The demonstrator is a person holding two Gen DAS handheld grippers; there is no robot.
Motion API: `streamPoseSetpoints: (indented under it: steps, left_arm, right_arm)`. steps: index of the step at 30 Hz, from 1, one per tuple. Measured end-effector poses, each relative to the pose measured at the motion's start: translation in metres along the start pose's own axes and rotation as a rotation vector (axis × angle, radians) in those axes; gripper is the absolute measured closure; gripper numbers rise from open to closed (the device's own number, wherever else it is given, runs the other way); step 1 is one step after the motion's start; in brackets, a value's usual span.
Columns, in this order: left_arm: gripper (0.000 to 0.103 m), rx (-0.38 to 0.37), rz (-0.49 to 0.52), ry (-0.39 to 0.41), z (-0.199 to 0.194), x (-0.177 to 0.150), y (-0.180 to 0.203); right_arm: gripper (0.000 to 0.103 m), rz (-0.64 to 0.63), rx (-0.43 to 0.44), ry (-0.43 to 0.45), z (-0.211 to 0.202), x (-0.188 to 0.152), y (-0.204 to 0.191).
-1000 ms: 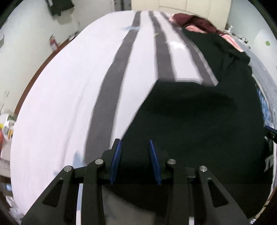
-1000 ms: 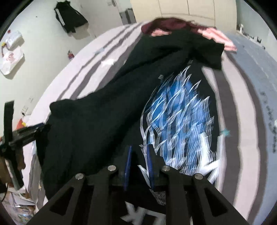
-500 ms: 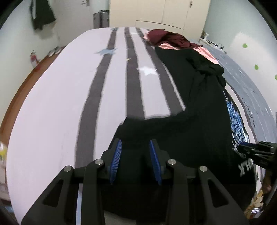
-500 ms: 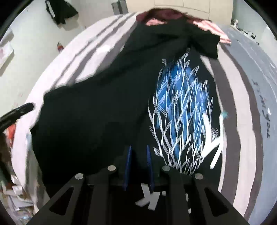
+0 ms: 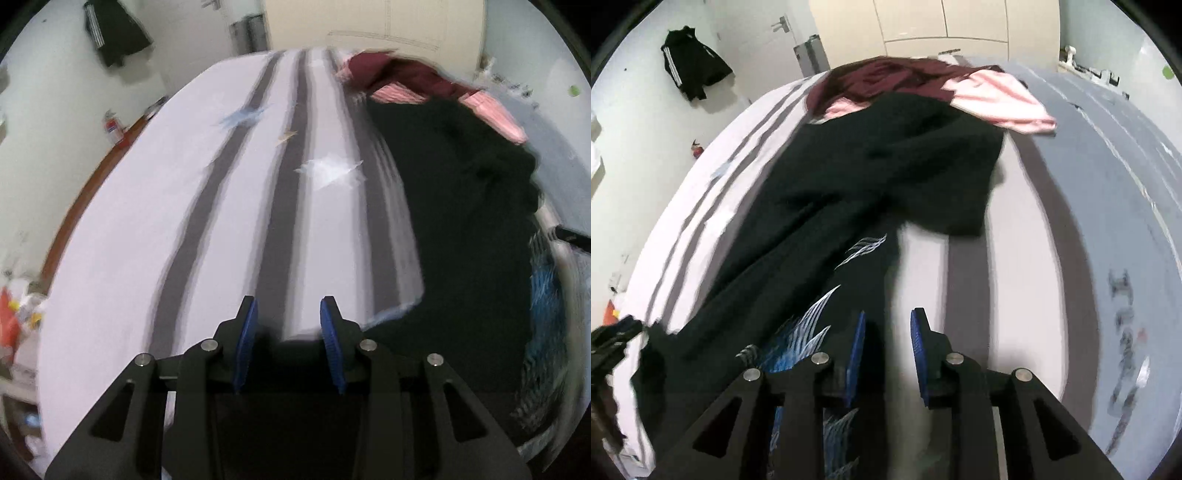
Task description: Fold clothes
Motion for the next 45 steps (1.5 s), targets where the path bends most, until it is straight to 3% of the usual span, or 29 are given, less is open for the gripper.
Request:
streamPoseSetpoints:
  steps: [4,9,13,18,27,28,29,30,32,39,45]
  left_arm:
    - [0.064,-0.153,0.055,0.064,0.034,0.046,0.096]
    - [0.064,-0.355,0.195,0.14,0.065,0.082,0.22]
    - [0.063,-0.438,0.209,0.125,0.078,0.081,0.276]
    - [0.062,-0.441,0.236,0.085,0.101,0.066,0.318]
    - [0.06,-0.413,0.297,0.029,0.133,0.052,0.348]
    - [0.066,-0.408,0.293,0.015,0.137,0.051,0.347]
    - [0.085,-0.4,0.279,0.014,0.139,0.052,0.344]
    - [0.092,-0.388,0.269,0.02,0.139,0.056,0.341]
    - [0.097,-0.406,0.246,0.024,0.133,0.064,0.336]
    - [0.098,-0.466,0.093,0.133,0.103,0.134,0.294]
    - [0.098,-0.431,-0.016,0.176,0.119,0.201,0.218]
  right_arm:
    - [0.079,-0.001,-0.022,0.03,0.022,0.028,0.047]
    - [0.079,0.02,-0.051,0.044,0.03,0.031,0.091]
    - [0.067,0.02,-0.078,0.051,0.028,0.027,0.117]
    - [0.066,0.049,-0.112,0.073,0.014,0.024,0.149]
    - [0.066,0.107,-0.153,0.081,0.002,0.016,0.181]
    - [0.066,0.11,-0.155,0.077,0.003,0.015,0.182]
    - [0.066,0.114,-0.156,0.073,0.003,0.014,0.182]
    - [0.066,0.113,-0.157,0.071,0.003,0.014,0.182]
    - [0.066,0.105,-0.152,0.072,0.002,0.015,0.177]
    - [0.066,0.106,-0.094,0.092,0.004,0.03,0.138]
    - [0.066,0.108,-0.003,0.098,0.021,0.051,0.08]
Point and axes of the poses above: each gripper's, at about its wrist camera, not at the fingertips, and z roughly the way its jaws point, y to its right, x to its top, the point moved 4 cm from there along z, roughly the way its jaws point, and after that the axes turned 15 degrees about y, right-handed, at the moved point
